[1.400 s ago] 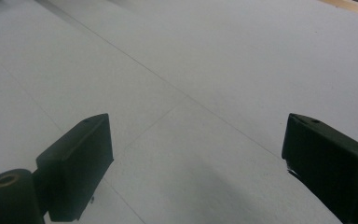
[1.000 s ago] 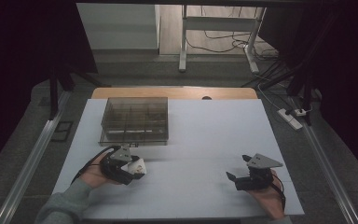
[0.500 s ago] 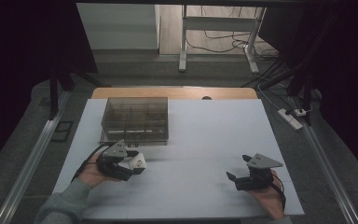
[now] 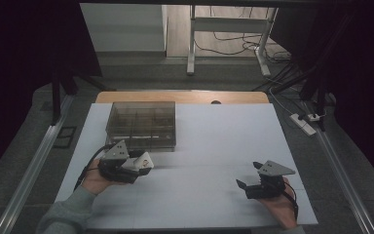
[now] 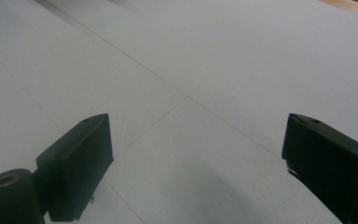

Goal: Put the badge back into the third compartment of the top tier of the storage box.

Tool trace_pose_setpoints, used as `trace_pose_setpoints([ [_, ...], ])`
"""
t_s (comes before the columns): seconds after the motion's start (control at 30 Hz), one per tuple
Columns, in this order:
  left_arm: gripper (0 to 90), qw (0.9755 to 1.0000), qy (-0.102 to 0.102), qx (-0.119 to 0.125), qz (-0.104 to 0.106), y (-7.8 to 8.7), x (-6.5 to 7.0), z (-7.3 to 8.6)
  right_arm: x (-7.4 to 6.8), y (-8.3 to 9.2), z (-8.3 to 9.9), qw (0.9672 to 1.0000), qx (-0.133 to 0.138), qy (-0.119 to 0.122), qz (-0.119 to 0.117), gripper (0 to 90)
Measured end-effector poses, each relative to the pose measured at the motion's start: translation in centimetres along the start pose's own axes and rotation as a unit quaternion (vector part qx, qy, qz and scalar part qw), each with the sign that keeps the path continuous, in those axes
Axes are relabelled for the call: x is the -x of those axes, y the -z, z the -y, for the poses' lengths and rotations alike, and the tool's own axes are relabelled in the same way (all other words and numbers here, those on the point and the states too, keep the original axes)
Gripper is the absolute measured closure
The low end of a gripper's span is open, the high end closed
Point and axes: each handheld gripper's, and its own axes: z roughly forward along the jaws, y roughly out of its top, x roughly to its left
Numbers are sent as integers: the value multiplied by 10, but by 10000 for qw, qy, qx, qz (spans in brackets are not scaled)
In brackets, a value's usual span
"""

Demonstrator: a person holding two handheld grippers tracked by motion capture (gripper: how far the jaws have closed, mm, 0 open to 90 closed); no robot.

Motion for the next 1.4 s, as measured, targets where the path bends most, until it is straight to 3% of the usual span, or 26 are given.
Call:
trace_pose_setpoints([
  [0.33, 329, 9995, 99, 257, -128, 4, -2, -8, 0, 0, 0, 10000, 3, 4, 2, 82],
  [0.97, 329, 9977, 210, 521, -378, 9, -5, -17, 0, 0, 0, 10000, -5, 12, 11, 82],
  [1.4, 329, 9964, 311, 650, -444, 2, -12, -27, 1, 0, 0, 10000, 3, 6, 2, 82],
])
